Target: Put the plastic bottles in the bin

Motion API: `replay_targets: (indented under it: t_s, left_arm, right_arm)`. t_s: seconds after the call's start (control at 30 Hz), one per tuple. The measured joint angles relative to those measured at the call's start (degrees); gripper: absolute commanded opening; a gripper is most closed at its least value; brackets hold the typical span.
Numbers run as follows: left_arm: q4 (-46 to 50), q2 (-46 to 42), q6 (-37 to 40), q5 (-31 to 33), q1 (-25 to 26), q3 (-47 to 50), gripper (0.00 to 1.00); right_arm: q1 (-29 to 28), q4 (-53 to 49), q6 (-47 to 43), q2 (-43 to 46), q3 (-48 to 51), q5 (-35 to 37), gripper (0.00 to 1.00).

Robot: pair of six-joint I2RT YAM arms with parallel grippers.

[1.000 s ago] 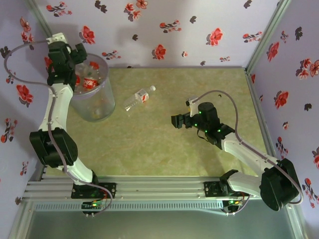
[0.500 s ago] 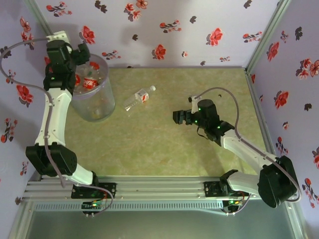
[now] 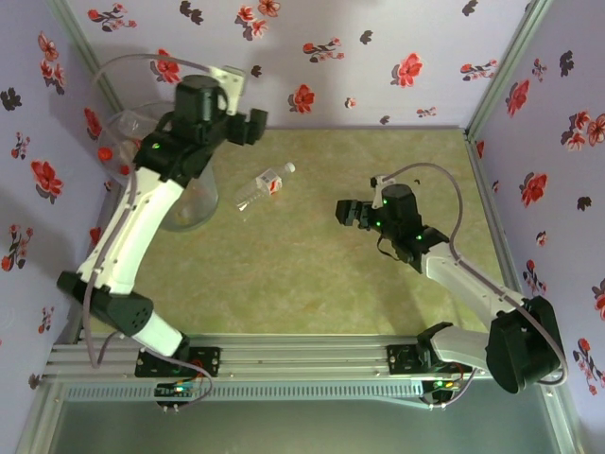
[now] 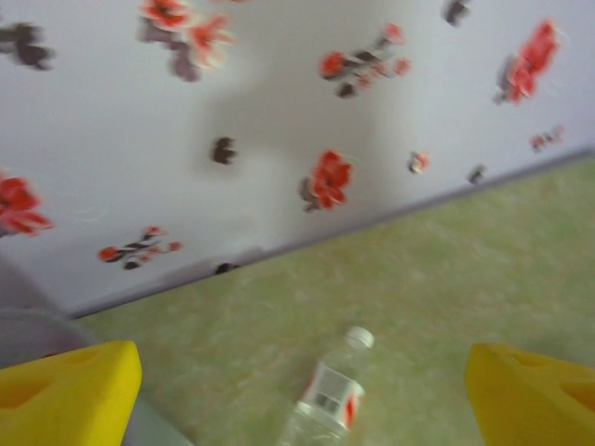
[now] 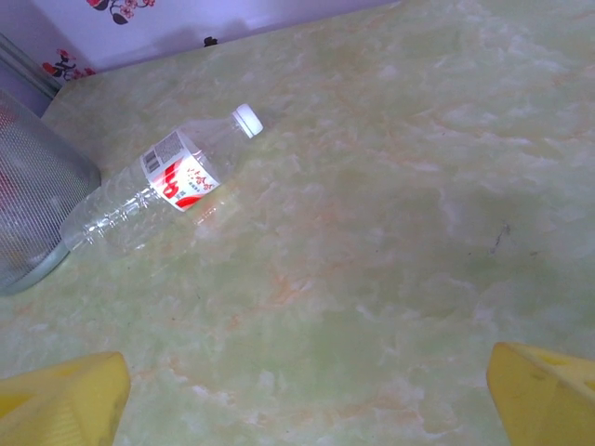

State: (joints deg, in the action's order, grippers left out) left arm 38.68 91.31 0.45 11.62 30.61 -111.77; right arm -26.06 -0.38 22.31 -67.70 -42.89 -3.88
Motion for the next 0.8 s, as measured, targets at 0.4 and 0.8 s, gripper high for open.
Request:
replay_targets:
  t_s: [0.4,0.8]
  left_arm:
    - [18.38,33.24,3.19,-2.03,4.94,-24.9,0.99]
    - [24.0,50.62,2.95,-11.91,-3.76,-36.13,1.0]
  right_arm:
    - [2.84,-0.61,1.79,6.91,3.48,-1.16,0.99]
    - [4.44,-2.1,1.73,5.7,4.72,-6.27,0.99]
